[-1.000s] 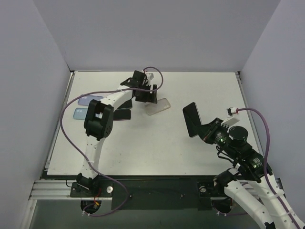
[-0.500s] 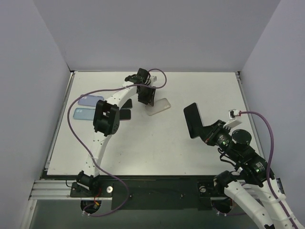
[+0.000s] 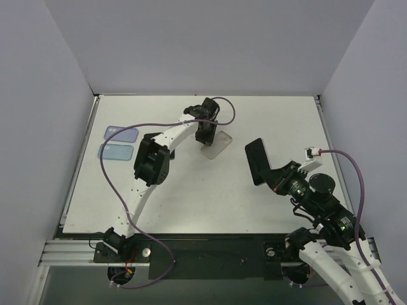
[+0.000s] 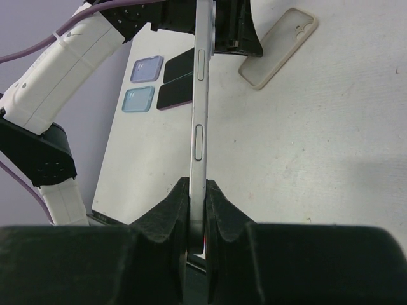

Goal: Take the phone out of the phone case
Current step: Pick up the phone case from the center of the board.

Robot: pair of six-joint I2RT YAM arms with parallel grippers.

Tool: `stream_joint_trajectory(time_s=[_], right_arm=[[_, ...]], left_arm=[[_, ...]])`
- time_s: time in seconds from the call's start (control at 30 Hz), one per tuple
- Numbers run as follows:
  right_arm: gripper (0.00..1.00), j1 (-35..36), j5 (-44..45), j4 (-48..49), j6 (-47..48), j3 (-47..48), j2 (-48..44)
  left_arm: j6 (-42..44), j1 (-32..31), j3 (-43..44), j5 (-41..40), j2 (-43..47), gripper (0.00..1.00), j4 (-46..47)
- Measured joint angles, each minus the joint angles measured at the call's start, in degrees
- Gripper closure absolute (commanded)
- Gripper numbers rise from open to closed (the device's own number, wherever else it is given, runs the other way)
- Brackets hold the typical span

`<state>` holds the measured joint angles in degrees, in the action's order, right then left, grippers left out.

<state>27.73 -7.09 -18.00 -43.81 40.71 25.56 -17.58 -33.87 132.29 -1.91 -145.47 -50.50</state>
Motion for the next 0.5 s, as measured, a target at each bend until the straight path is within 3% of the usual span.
stream_joint_trajectory(time_s=[0.07,0.1,0.2,0.27,0.5], right_arm=[[1.0,0.0,0.0,0.0,0.0,0.0,-0.5],[1.0,0.0,0.0,0.0,0.0,0.0,-0.7],[1.0,0.0,0.0,0.0,0.0,0.0,-0.9],[1.0,0.0,0.0,-0.1,0.0,0.0,-0.9],[1.0,0.0,0.0,0.0,0.0,0.0,-0.9]], left_arm=[[-1.0,0.1,0.9,0.0,-0.6,0.59,-0.3],[-1.4,0.1,1.2,0.0,-0.7,0.64,-0.3],[-1.9,-0.3,1.3,-1.0,-0.8,0.92,-0.3],[-1.7,-0.6,1.3,-3.1,-0.8,0.98,-0.3],[-2.5,-2.8,-1.8,-12.1,0.9,1.0,1.1]])
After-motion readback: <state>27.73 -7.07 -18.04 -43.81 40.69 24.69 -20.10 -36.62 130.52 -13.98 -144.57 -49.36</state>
